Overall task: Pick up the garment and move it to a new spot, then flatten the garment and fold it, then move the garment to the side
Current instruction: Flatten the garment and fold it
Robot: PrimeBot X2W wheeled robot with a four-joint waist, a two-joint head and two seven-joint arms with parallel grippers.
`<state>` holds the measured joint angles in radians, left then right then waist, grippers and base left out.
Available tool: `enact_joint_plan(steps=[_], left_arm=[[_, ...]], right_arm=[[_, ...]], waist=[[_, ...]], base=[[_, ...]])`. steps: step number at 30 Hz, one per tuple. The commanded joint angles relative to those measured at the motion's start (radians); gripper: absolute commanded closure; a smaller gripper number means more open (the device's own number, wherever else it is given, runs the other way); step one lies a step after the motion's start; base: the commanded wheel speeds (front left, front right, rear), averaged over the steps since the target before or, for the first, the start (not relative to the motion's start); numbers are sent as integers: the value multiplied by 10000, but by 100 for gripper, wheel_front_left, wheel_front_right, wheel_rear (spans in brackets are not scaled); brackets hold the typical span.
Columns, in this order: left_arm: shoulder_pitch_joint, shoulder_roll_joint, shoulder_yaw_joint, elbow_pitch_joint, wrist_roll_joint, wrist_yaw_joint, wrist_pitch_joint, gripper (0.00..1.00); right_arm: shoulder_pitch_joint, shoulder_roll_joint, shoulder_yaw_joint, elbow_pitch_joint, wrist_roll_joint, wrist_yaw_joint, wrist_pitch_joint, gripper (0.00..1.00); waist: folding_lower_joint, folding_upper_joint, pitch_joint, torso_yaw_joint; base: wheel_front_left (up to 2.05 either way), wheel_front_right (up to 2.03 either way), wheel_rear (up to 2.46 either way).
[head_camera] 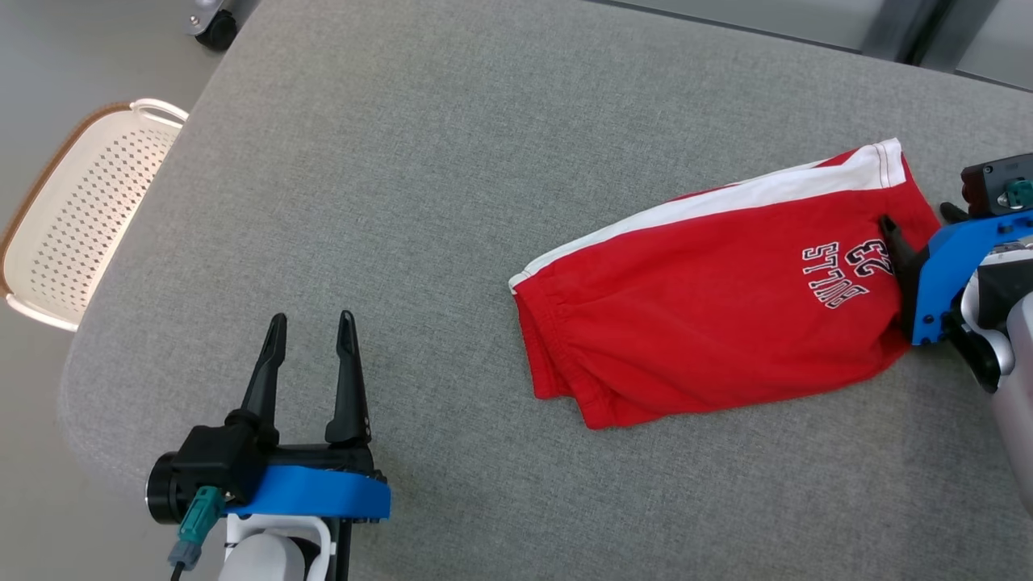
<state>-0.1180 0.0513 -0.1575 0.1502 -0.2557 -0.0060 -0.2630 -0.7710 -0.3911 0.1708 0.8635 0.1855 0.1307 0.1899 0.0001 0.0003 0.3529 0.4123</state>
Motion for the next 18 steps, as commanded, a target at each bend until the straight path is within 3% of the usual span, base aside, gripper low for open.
enact_joint_plan(steps=[1, 6, 7, 8, 10, 18], left_arm=[[-138, -10, -7, -36, -29, 59, -18, 0], [-187, -12, -11, -14, -10, 103, -18, 0], [-185, -11, 1, -14, -11, 112, -18, 0], [-185, -11, 12, -16, -12, 113, -18, 0], [-182, -11, 15, -9, -8, 111, -18, 0], [-41, -11, 52, 72, 33, 113, -18, 0]], right_arm=[[-65, -74, 81, 275, 53, 3, 124, 0], [-180, 27, 507, 761, 196, 3, 84, 0], [-185, 62, 595, 819, 281, 3, 60, 22], [-188, 119, 726, 869, 355, 5, 74, 61], [-249, 145, 919, 937, 546, 5, -13, 100], [-264, 199, 1487, 1099, 1226, 2, -662, 100]], waist=[[-1, -3, 19, 5], [-1, -3, 0, -77], [-1, -3, -13, -109], [-1, -3, -27, -146], [-1, -3, -67, -214], [-1, -3, -448, -573]], base=[[0, 0, 0], [0, 0, 0], [0, 0, 0], [0, 0, 0], [0, 0, 0], [0, 0, 0]])
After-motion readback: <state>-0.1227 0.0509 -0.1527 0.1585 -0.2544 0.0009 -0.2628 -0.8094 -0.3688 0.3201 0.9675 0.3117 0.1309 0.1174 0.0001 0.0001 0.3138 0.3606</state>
